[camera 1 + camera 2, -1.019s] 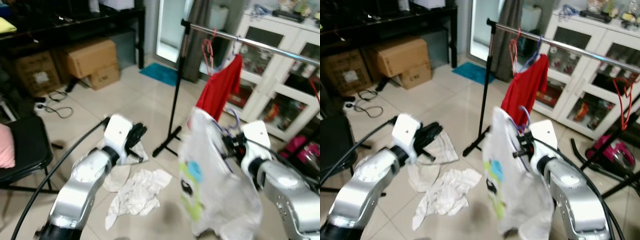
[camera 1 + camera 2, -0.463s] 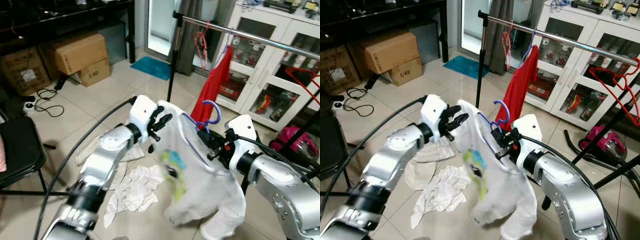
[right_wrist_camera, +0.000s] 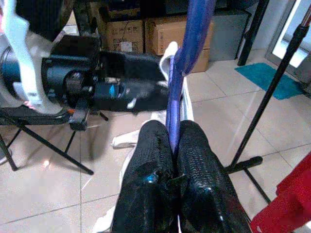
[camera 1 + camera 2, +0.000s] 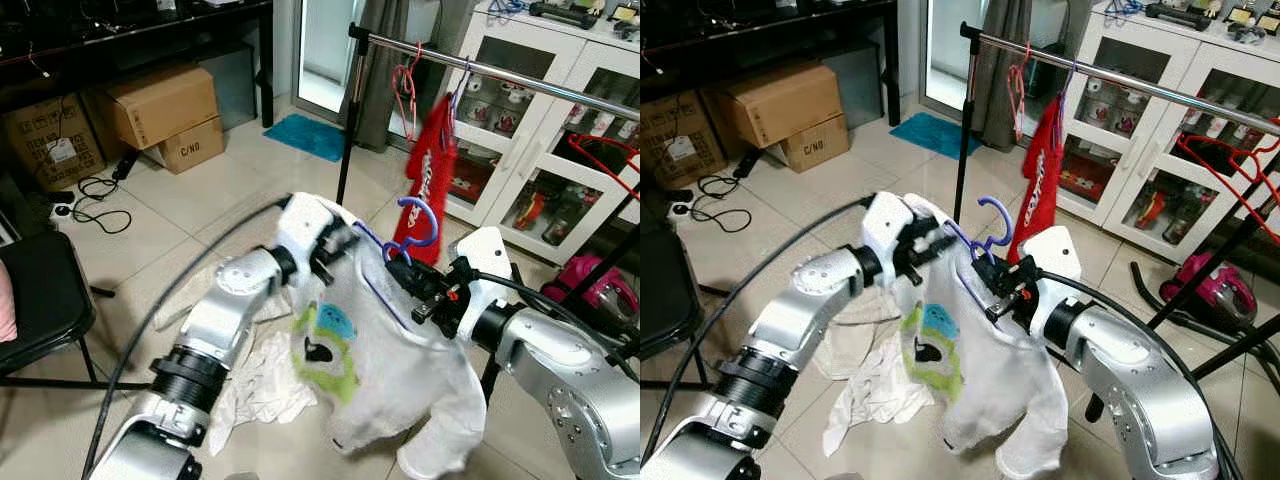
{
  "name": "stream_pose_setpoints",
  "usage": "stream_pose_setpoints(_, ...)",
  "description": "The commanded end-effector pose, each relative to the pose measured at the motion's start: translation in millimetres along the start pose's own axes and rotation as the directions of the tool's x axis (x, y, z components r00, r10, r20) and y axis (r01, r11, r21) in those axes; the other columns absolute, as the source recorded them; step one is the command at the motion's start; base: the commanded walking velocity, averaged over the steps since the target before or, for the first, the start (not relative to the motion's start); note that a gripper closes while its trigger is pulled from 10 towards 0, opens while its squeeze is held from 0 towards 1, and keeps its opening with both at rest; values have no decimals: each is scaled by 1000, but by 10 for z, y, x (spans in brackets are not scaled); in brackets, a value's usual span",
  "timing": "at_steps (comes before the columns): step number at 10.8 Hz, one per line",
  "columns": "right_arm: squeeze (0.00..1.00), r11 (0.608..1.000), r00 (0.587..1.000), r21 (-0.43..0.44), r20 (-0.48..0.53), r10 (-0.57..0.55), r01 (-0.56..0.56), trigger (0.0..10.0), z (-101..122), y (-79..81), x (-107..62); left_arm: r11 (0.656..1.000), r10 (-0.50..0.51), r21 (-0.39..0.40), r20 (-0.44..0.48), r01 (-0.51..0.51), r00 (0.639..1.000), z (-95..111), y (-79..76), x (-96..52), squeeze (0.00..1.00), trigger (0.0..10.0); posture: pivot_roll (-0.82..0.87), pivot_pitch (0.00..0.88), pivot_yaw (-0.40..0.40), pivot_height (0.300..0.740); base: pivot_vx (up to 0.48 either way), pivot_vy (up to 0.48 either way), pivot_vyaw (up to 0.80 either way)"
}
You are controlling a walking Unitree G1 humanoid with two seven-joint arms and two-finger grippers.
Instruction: Hang hanger
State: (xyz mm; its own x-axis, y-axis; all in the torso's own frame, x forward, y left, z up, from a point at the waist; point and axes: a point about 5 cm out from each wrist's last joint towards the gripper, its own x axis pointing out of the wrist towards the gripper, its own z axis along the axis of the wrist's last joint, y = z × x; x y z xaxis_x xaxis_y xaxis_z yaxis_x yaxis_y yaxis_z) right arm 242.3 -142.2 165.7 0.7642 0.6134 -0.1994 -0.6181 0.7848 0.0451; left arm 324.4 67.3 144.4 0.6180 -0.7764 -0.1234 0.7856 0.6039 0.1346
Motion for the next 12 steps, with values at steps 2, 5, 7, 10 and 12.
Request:
stream_pose_setpoints(2, 0, 999, 1000, -28, 5, 20, -20, 10000, 66, 12, -4, 991, -116, 60, -16, 117, 993, 40, -182, -31, 1000, 10000, 27, 0, -53, 740, 0, 0, 0)
stream_pose_setpoints(5, 0, 998, 998, -25, 5, 55, -55, 10000, 80, 30, 20, 984, 158, 95, -42, -153, 987, 31, 73, 31, 1000, 10000, 33, 0, -68, 740, 0, 0, 0)
stream_pose_setpoints(7, 0, 998, 999, -30, 3, 54, -54, 10000, 81, 19, 10, 973, 216, 95, -42, -212, 975, 58, 125, 27, 992, 10000, 27, 0, -64, 740, 0, 0, 0)
stream_pose_setpoints(10, 0, 999, 1000, -28, -9, 28, -28, 10000, 48, -21, -13, 986, 147, 85, -40, -143, 988, 57, -29, 48, 157, 6392, 27, 0, -60, 740, 0, 0, 0)
stream_pose_setpoints(12, 0, 1000, 1000, -22, -12, 6, -6, 10000, 34, -66, -21, 997, 32, 73, -35, -29, 999, 72, -213, 36, 0, 0, 31, 0, -61, 740, 0, 0, 0)
